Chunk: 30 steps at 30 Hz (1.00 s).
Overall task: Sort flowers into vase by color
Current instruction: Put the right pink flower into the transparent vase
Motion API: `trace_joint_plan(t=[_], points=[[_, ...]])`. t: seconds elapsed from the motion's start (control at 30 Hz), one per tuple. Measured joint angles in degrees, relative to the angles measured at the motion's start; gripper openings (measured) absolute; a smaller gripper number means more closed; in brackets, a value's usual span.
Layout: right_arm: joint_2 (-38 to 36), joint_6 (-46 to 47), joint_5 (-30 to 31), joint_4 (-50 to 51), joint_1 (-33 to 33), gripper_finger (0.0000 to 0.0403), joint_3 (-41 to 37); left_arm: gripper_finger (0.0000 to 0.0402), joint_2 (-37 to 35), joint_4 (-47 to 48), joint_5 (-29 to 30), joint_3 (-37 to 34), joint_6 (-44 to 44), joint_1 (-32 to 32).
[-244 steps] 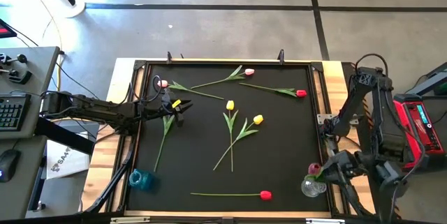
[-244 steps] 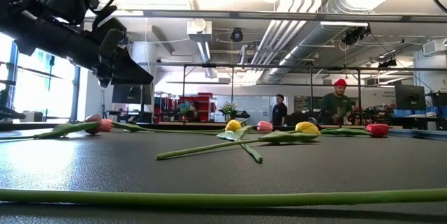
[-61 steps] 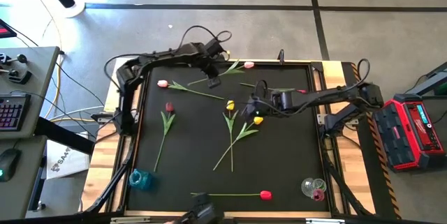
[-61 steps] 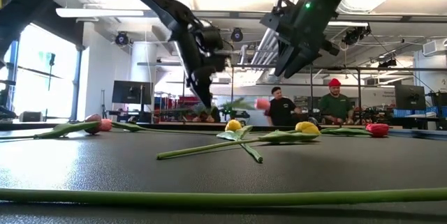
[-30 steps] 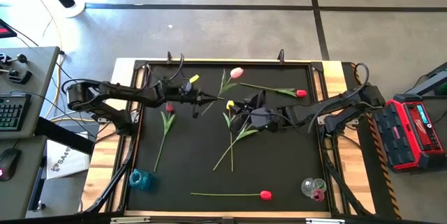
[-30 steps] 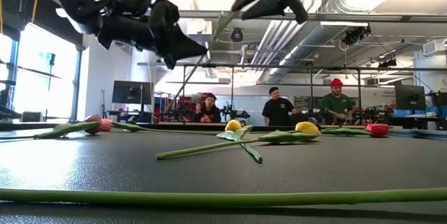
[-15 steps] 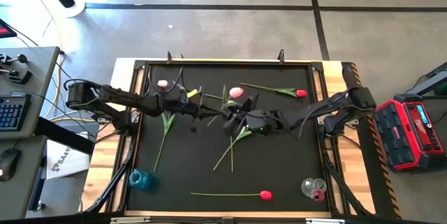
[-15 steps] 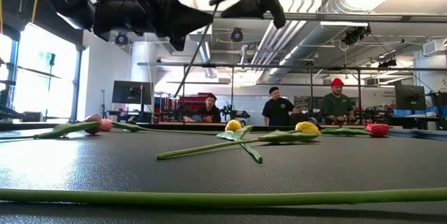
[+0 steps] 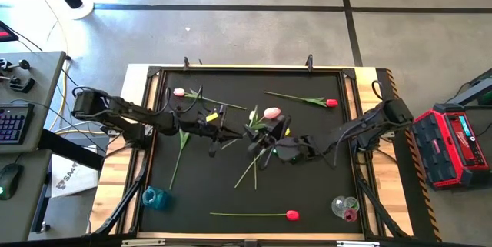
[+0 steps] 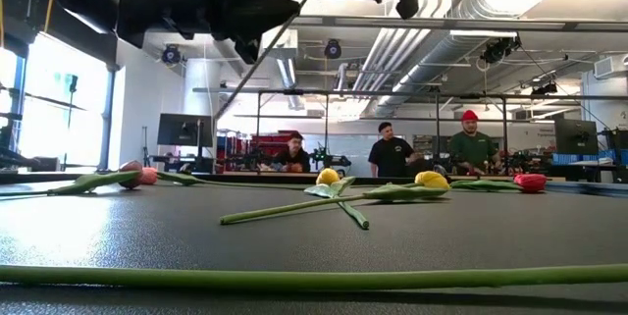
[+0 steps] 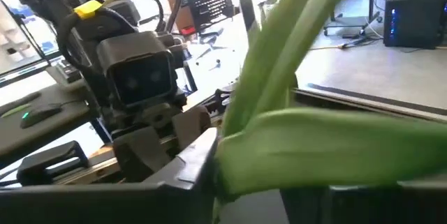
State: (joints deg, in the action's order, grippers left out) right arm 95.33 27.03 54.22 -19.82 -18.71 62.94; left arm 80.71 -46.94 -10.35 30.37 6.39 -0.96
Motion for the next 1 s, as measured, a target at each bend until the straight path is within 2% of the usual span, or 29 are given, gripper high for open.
trace_joint_plan(t=[0.23, 0.37, 0.47, 0.67, 0.8, 1.0], points=[[0.00, -0.11, 0.63, -0.24, -2.58, 0.0017, 0.00, 0.0000, 0.00, -0.99, 0.93, 0.02, 1.08, 1.81], [-0.56, -1.44, -0.20, 0.27, -2.55, 0.0012, 0.00, 0.0001, 0.00, -0.96, 1.10, 0.02, 2.36, 1.93], [-3.15, -1.37, -5.42, 4.14, -1.26, 0.0005, 0.00, 0.0001, 0.00, -0.79, 2.09, 0.15, 2.35, 1.95], [-12.25, 5.74, -17.26, 22.83, 2.45, 0.0002, 0.02, 0.0001, 0.06, 2.21, 2.17, 0.07, 1.44, 1.23], [-17.13, 11.54, -21.39, 39.09, 3.51, 0.0002, 0.00, 0.0001, 0.02, 3.10, 2.36, 0.07, 1.38, 0.21], [-22.99, 15.86, -28.48, 53.13, 3.46, 0.0001, 0.00, 0.0001, 0.02, 4.57, 3.04, 0.07, -2.60, 0.16]])
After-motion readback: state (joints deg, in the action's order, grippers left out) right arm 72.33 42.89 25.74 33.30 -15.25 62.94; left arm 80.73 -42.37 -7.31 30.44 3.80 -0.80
